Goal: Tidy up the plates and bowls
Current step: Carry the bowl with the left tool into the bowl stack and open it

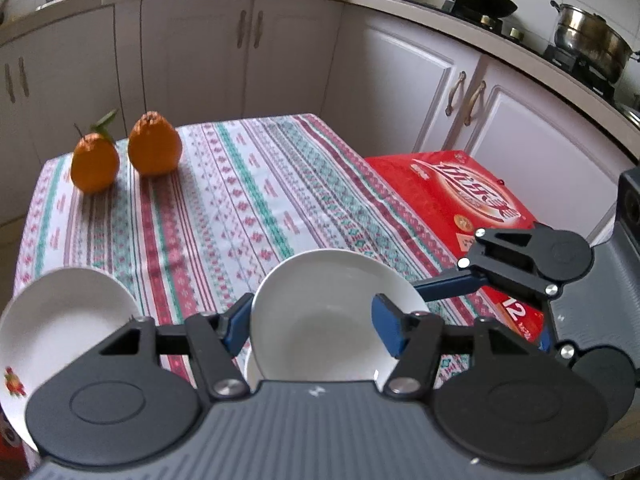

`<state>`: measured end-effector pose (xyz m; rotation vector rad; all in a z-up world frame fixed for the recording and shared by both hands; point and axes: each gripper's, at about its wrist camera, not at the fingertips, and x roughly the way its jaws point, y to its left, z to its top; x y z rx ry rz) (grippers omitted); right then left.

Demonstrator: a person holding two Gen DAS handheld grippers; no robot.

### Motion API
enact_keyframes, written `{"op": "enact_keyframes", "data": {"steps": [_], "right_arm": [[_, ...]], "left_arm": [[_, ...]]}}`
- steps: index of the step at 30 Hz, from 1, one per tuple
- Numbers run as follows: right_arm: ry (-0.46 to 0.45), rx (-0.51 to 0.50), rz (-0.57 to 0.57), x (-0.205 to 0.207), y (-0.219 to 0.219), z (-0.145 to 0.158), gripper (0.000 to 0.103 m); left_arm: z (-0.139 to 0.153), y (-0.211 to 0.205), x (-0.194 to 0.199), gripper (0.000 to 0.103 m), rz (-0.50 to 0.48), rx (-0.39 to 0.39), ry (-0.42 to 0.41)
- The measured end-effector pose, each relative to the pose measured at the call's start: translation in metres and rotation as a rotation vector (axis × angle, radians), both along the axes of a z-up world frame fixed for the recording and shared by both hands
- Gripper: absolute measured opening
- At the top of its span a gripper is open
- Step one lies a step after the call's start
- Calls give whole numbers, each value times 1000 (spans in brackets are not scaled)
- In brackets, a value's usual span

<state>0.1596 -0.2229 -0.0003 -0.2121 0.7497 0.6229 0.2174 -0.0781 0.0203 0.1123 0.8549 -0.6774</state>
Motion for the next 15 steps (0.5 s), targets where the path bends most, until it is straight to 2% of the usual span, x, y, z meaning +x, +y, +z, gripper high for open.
{"op": "enact_keyframes", "data": {"steps": [15], "right_arm": [[26,-53,6,-3,11,-18,92]], "left_arm": [[-24,9,2,62,5,-43,52]]}}
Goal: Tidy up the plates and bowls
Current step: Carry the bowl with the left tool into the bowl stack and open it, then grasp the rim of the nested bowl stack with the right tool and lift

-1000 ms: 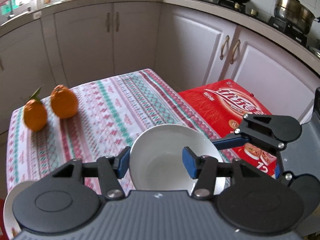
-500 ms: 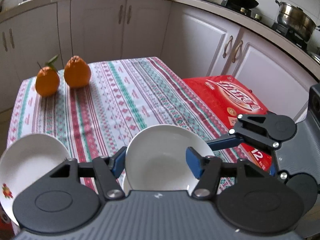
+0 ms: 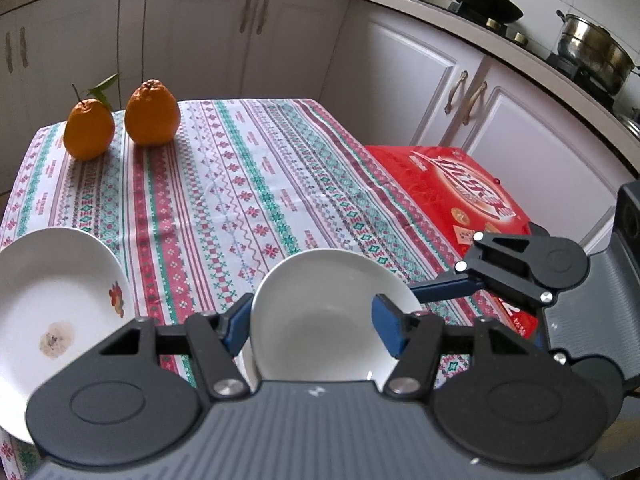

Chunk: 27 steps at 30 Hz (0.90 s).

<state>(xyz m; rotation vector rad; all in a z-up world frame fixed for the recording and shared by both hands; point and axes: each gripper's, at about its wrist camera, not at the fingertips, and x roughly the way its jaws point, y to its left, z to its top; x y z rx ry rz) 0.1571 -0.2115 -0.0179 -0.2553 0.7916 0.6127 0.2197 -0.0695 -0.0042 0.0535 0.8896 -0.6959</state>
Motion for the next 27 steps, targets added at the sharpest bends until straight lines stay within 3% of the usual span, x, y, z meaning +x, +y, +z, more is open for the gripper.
{"op": "enact_keyframes", "data": {"steps": [4,6,8,10,12,16,20,27], "right_arm": [[9,4,-6,2,-2,-3,97],[-8,11,-10,2,-4,-2,103],[-2,22,-7,3,-5,-1,103],[-4,12,-5,3,-6,-1,103],[-4,-2,3,2,-7,-2,103],[-9,-18,11,-2,-10,-3,103],[-7,-51,3,-3,-14,-6,103],[-2,-142,33,-5,-9,-17,103]], "left_arm": [[-5,3,1,64,-2,-5,15],[-5,4,0,76,-4,-9,7],[-1,6,-3,86,2,3,-31],[4,8,-9,87,-1,9,-82],[8,12,-15,95,-5,20,-127],[14,23,-32,98,-43,44,-209],[12,30,-56,102,-120,127,-317],[-17,26,-71,102,-245,212,-287]]}}
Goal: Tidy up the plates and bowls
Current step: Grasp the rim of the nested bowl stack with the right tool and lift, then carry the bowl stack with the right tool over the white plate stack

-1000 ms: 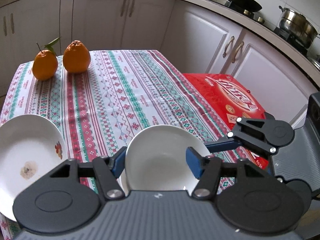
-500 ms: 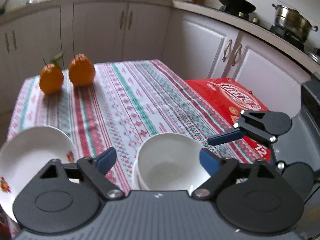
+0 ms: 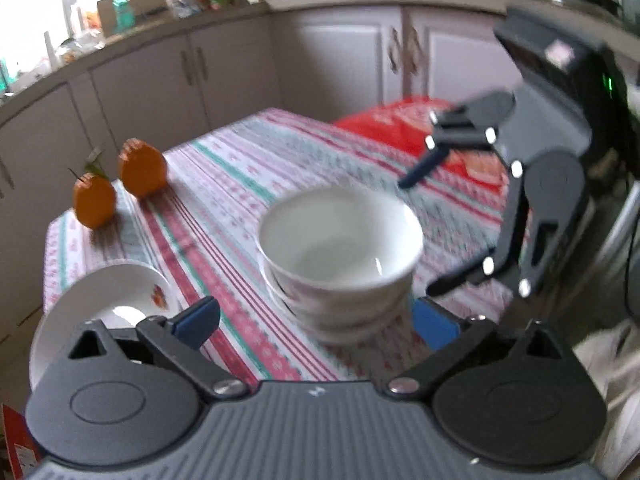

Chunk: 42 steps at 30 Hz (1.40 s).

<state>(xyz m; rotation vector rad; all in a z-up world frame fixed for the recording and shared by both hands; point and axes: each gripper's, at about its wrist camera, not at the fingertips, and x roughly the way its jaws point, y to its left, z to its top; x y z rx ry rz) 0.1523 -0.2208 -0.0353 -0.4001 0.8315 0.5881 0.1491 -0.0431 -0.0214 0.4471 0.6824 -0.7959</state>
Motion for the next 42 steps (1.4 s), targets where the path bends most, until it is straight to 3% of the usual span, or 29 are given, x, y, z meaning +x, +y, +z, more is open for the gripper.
{"op": "enact_keyframes", "data": {"steps": [4,11,21,28,36,42], "right_arm": [[0,-36,14,2,4,-8,103],[3,-60,20,13,6,-17,103],[42,-87,203,32,13,-26,103],[125,-37,345,51,16,-18,102],[168,-49,383,56,20,-25,98],[181,-60,370,55,16,-26,92]], "left_arm": [[-22,-9,4,102,-16,74,1],[-45,-18,15,102,-64,131,-12],[-48,-24,32,99,-163,144,49],[-44,-27,46,94,-260,140,85],[-47,-25,59,89,-346,113,151],[-48,-22,65,88,-359,101,179]]}}
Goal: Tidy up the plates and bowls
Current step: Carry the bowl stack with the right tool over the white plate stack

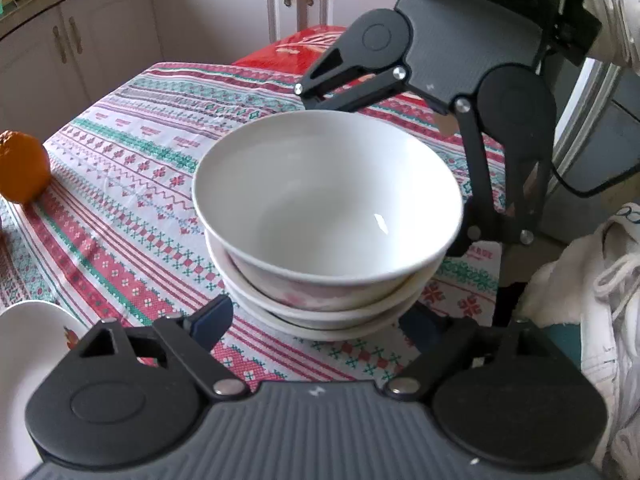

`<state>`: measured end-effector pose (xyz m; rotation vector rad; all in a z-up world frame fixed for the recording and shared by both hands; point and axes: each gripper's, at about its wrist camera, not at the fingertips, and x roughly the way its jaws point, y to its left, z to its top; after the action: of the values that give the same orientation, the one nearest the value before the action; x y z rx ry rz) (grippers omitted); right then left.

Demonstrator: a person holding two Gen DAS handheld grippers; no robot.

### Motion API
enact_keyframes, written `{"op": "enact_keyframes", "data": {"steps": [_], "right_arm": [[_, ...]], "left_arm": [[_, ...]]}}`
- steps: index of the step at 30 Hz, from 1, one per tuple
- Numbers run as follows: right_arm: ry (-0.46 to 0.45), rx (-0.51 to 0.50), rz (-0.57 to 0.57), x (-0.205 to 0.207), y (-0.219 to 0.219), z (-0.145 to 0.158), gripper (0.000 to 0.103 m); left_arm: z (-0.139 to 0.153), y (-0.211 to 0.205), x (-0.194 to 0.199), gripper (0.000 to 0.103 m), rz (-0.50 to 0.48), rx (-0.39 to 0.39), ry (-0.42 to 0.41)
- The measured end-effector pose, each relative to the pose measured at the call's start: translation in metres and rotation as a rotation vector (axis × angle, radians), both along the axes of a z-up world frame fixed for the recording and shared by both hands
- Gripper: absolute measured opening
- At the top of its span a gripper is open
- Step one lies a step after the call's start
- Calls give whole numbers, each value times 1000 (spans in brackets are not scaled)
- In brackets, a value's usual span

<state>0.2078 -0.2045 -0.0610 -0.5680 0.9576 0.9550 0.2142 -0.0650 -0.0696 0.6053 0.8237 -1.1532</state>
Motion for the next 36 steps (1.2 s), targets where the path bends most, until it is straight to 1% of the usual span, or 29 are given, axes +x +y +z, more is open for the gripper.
{"op": "enact_keyframes", "data": {"steps": [3,17,20,26,31,36], "right_arm": [[-8,-2,3,-2,0,3,92],[8,-2,10,1,3,4,92],[9,2,2,2,2,5,91],[-5,6,-3,-3,5,9,91],[-29,-4,9,-6,11,22,91],[-60,-2,48,-3,24,43,91]], "left_arm": [[2,1,-1,86,-15,-3,-1],[5,-4,1,84,-61,8,-5],[6,-5,0,84,-62,13,-6],[7,-1,1,84,-46,-11,9],[18,7,-5,84,-30,-27,-21],[40,26,-10,84,6,-46,-58]]}}
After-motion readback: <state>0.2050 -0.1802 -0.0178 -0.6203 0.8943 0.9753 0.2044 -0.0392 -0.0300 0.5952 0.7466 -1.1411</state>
